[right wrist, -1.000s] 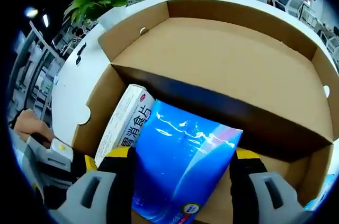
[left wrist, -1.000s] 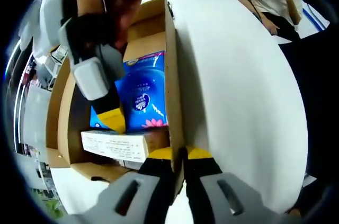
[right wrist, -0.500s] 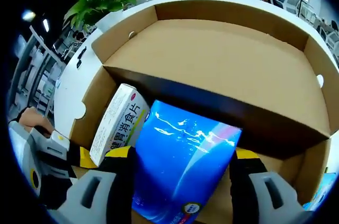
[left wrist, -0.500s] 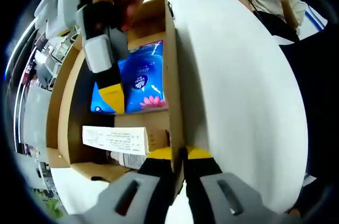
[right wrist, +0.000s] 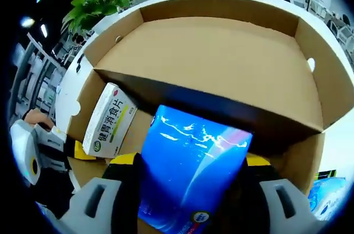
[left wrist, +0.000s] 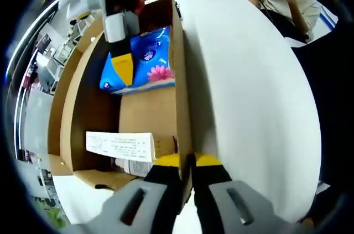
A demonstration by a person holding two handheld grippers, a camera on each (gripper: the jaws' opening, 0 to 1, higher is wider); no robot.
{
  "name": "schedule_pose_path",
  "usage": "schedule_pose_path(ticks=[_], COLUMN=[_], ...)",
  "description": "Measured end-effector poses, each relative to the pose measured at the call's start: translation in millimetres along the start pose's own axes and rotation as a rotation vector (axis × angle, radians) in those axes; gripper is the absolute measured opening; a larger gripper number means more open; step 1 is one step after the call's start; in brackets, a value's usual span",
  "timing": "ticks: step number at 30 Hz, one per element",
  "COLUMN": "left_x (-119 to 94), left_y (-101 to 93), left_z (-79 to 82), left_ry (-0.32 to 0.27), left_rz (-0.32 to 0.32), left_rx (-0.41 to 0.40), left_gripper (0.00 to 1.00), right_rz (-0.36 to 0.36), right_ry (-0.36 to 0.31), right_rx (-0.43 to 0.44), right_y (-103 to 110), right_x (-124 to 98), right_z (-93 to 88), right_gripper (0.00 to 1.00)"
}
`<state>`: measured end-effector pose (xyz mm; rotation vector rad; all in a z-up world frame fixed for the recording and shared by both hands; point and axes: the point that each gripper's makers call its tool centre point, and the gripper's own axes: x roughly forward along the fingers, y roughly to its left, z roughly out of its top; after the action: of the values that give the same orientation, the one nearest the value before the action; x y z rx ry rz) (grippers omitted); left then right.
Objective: Operate the shoe box by opening the lid, removing the specified soft item, and placing it in the target area until the item is outside and the box remains undamaged.
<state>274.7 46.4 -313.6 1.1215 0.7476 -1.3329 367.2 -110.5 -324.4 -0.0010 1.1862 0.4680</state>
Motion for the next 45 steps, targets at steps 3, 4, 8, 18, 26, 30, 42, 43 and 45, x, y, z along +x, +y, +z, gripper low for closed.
schedule_pose_path(ticks=[3, 4, 8, 18, 26, 30, 42, 43, 45], left_x=[0.7, 0.7, 0.3, -0.3, -0.1, 0.2, 1.0, 1.4, 1.6], left_y=[0.4, 0.2, 0.1, 0.3, -0.4, -1.0, -3.6, -3.0, -3.4], left_z=[1.9, 1.7, 1.4, 0.4, -0.4, -1.0, -1.6, -1.3, -1.2], left_ry=[-0.004, -0.003, -0.004, -0.003, -0.003, -0.002, -0.006, -0.007, -0.005], left_rz=[0.002, 0.001, 0.0, -0.003, -0.007, -0.005, -0.006, -0.006, -0.004], left_rx=[0.0, 0.0, -0.001, 0.0, 0.003, 0.004, 0.02, 0.02, 0.018], left_gripper=[0.05, 0.05, 0.05, 0.05, 0.05, 0.05, 0.05, 0.05, 0.05], right_rz=[-0.004, -0.013, -0.026, -0.14, -0.219, -0.243, -0.267, -0.261, -0.266], right_ry=[-0.005, 0.0, 0.01, -0.008, 0.043, 0.059, 0.058, 0.057, 0.062], right_rx=[-0.017, -0.027, -0.025, -0.031, 0.043, 0.091, 0.081, 0.084, 0.082], right_y=[4.6, 5.2, 4.4, 17.5, 17.9, 16.8, 17.3, 16.9, 18.7], right_x=[1.9, 2.6, 4.8, -5.0, -0.9, 7.1, 19.3, 20.9, 21.5], right_z=[0.1, 1.5, 3.5, 11.9, -16.8, -29.8, -34.7, -35.2, -35.3], right_gripper=[0.75, 0.75, 0.78, 0.87, 0.89, 0.9, 0.93, 0.93, 0.94])
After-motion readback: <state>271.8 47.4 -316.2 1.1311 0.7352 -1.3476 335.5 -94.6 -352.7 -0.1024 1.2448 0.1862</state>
